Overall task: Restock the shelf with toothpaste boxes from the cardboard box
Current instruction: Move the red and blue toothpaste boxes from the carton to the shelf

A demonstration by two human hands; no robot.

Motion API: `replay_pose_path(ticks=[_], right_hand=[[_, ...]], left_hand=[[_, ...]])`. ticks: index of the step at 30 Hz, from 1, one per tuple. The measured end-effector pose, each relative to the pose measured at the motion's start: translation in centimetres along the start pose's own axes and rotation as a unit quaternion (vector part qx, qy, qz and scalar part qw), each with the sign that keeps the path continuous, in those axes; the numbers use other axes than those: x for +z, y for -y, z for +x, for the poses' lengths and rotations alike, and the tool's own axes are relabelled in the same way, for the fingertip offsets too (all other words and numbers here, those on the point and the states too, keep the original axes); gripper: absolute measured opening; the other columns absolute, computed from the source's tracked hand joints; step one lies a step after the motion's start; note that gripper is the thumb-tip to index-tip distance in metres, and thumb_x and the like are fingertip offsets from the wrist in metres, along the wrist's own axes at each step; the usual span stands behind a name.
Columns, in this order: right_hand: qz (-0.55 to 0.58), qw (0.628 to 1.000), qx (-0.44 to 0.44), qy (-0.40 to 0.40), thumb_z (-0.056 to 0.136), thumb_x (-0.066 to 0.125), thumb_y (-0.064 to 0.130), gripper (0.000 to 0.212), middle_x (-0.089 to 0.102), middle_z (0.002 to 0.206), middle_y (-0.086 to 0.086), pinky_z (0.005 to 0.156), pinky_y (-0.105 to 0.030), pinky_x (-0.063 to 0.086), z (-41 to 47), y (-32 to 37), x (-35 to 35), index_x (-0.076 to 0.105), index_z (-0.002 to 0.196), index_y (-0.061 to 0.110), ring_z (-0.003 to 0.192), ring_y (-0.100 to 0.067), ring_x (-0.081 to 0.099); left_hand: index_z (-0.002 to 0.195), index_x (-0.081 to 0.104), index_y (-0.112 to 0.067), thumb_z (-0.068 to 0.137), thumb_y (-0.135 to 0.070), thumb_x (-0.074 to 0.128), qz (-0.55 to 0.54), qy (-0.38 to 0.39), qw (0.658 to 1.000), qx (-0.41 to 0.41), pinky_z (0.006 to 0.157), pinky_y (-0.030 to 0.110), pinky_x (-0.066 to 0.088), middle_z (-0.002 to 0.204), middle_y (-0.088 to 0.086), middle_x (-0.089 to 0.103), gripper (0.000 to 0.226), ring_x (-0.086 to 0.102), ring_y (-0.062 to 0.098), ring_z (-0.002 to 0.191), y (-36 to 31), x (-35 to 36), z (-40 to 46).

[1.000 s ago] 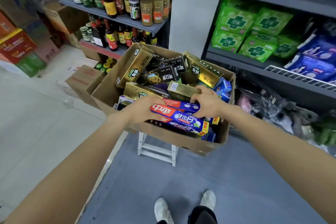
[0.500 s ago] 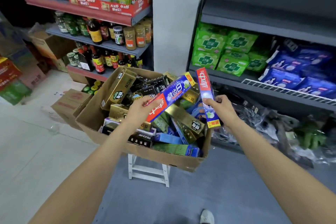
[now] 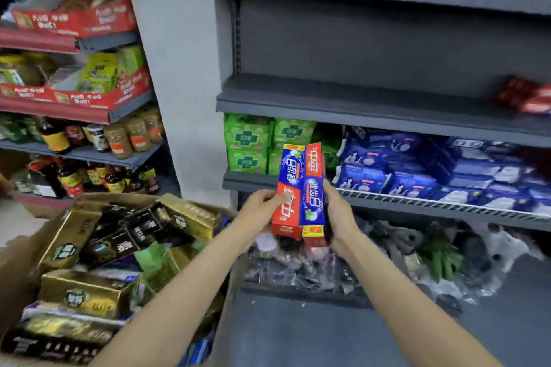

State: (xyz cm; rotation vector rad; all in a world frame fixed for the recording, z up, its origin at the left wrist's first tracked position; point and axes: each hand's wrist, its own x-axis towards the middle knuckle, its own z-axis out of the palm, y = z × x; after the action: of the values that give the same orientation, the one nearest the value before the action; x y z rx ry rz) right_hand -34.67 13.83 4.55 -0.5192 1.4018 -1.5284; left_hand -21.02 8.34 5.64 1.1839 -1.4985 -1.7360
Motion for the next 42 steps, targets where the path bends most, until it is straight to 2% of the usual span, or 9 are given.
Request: replay_pose_path(ticks=[2,7,12,17,22,29,32,36,42], right_hand=[[-0.043,0.999,-0.024,-0.005,0.091,0.052,0.048,0.048,0.070,0.109,-0.012,0.088,-0.048,0.053,1.3,2.9,-4.2,0.052,0.120,0.010,0.092,-0.027,0.070],[-0.092,0.993,-0.077,0.003,0.093,0.054,0.037,0.027,0.070,0.090,-0.001,0.064,-0.029,0.054,4.6,9.9,-14.0,0.049,0.109,0.016,0.065,-0.010,0.068],[-0.110,0.985,-0.130,-0.028,0.091,0.059,0.031,0.035,0.069,0.093,0.000,0.069,-0.033,0.056,7.8,15.6,-21.3,0.049,0.118,0.014,0.071,-0.011,0.069],[-0.119,0.977,-0.152,-0.092,0.095,0.050,0.017,0.017,0.063,0.090,0.002,0.059,-0.022,0.051,12.5,20.1,-27.9,0.047,0.112,0.020,0.069,-0.013,0.062],[-0.106,0.958,-0.191,-0.184,0.095,0.050,0.014,0.029,0.061,0.104,-0.003,0.055,-0.020,0.049,16.3,24.4,-35.8,0.044,0.123,0.019,0.071,-0.011,0.059],[-0.150,0.930,-0.220,-0.253,0.090,0.059,0.007,0.038,0.060,0.105,-0.006,0.067,-0.024,0.050,20.3,30.0,-48.0,0.050,0.127,0.006,0.085,-0.018,0.060],[-0.267,0.898,-0.240,-0.256,0.084,0.065,0.001,0.041,0.064,0.111,-0.011,0.081,-0.028,0.052,22.5,32.6,-54.4,0.056,0.124,0.004,0.095,-0.022,0.064],[-0.552,0.774,-0.213,-0.226,0.082,0.070,0.012,0.050,0.061,0.126,-0.006,0.093,-0.035,0.042,25.8,36.4,-62.4,0.057,0.129,0.018,0.118,-0.028,0.055],[-0.682,0.696,-0.196,-0.112,0.085,0.066,0.021,0.045,0.058,0.131,0.000,0.102,-0.037,0.038,30.4,40.2,-68.8,0.054,0.129,0.027,0.120,-0.022,0.052]], left_hand=[[0.104,0.054,-0.013,0.092,-0.017,0.057,-0.022,0.015,1.000,-0.002,0.058,0.024,0.054,0.090,0.004,0.067,0.013,0.064,0.010,0.069,-1.5,4.3,1.7],[0.108,0.047,-0.016,0.089,-0.015,0.059,-0.033,0.053,0.998,0.022,0.065,0.030,0.054,0.090,0.004,0.067,0.023,0.064,0.014,0.072,-6.1,14.6,6.0],[0.105,0.047,-0.018,0.090,-0.027,0.061,0.008,0.048,0.994,0.096,0.053,0.014,0.051,0.099,0.002,0.065,0.022,0.062,0.007,0.072,-11.0,24.0,10.4],[0.105,0.049,-0.018,0.086,-0.032,0.066,0.094,0.064,0.984,0.140,0.070,0.026,0.052,0.103,0.003,0.067,0.030,0.065,0.013,0.079,-14.0,31.2,16.3],[0.103,0.063,-0.025,0.077,-0.044,0.072,0.242,0.034,0.944,0.223,0.085,0.036,0.054,0.099,0.000,0.071,0.033,0.068,0.020,0.090,-17.3,37.6,23.0],[0.114,0.043,-0.027,0.077,-0.050,0.068,0.381,0.022,0.882,0.276,0.076,0.034,0.046,0.102,-0.004,0.063,0.050,0.060,0.023,0.097,-20.1,48.6,28.6],[0.118,0.045,-0.027,0.081,-0.050,0.064,0.402,-0.021,0.869,0.289,0.080,0.037,0.047,0.113,0.003,0.065,0.048,0.060,0.030,0.104,-20.8,53.1,30.6],[0.127,0.046,-0.032,0.084,-0.045,0.063,0.411,-0.059,0.855,0.310,0.081,0.036,0.047,0.116,0.006,0.065,0.048,0.060,0.032,0.107,-21.3,58.4,32.6],[0.135,0.046,-0.033,0.086,-0.043,0.062,0.412,-0.085,0.860,0.289,0.089,0.036,0.046,0.127,0.007,0.057,0.052,0.055,0.028,0.114,-21.5,65.3,34.4]])
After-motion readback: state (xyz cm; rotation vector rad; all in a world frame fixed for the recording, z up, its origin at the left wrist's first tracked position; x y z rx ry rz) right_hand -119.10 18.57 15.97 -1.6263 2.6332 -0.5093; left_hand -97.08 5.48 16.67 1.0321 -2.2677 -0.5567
